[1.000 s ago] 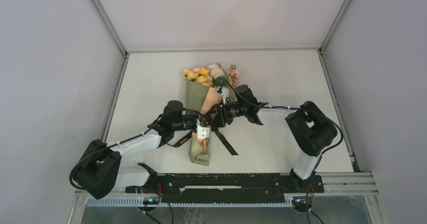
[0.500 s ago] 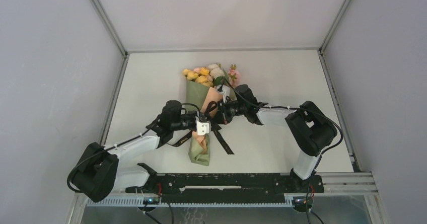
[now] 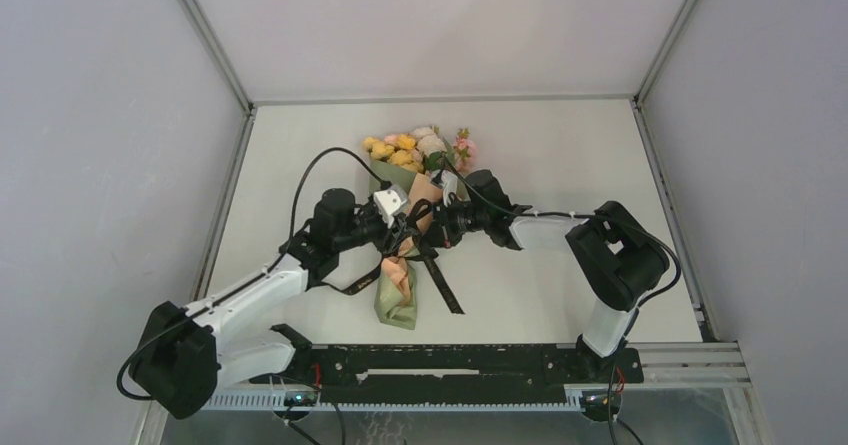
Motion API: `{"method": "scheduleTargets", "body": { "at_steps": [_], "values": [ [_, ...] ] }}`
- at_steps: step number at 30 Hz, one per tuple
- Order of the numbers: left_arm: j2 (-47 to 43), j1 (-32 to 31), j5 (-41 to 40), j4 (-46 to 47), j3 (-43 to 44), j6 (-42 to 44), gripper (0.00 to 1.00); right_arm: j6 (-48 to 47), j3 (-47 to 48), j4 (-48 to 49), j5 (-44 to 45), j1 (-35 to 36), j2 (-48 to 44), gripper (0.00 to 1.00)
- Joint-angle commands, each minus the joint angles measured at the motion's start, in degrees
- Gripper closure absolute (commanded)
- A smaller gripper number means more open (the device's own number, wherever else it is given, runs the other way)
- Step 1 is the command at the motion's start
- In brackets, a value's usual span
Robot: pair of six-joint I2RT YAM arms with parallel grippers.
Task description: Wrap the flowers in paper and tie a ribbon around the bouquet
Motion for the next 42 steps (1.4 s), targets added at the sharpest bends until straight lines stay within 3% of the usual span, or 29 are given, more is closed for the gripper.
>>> {"method": "scheduleTargets", "body": {
  "at_steps": [1,5,9,23,28,31,37,42],
  "values": [
    [4.06,-0.13,-10.99,4.56,2.03,-22.20,0.49,1.17,-0.63,3.60,0.64,0.70,-1.05,1.00],
    [8.22,-0.74,-13.63,9.88,1.96,-26.21,0.49,2.34,-1.86,5.46,0.74,0.74,-1.71,1.00],
    [10.94,-1.31,-15.75,14.53,3.27,-25.03,0.54,3.24,-3.08,6.85,0.59,0.75,-2.17,1.00],
    [16.39,-3.71,-12.05,14.30,6.35,-17.19,0.55,3.66,-3.59,8.46,-1.82,-0.89,-1.62,1.00],
    [17.49,-3.74,-14.20,15.49,6.52,-14.25,0.71,4.41,-3.60,9.35,-2.01,-1.28,-1.26,1.00],
    [16.60,-3.76,-15.00,14.24,6.23,-13.53,0.97,5.52,-3.81,10.52,-1.01,-1.26,-1.11,1.00],
    [9.84,-2.81,-21.15,11.45,5.43,-13.36,1.00,11.86,-6.35,14.34,5.03,-1.37,-1.58,1.00],
    [4.05,0.16,-22.86,2.76,4.45,-17.52,1.00,15.46,-6.88,16.13,5.93,-1.06,-0.75,1.00]
  ]
}}
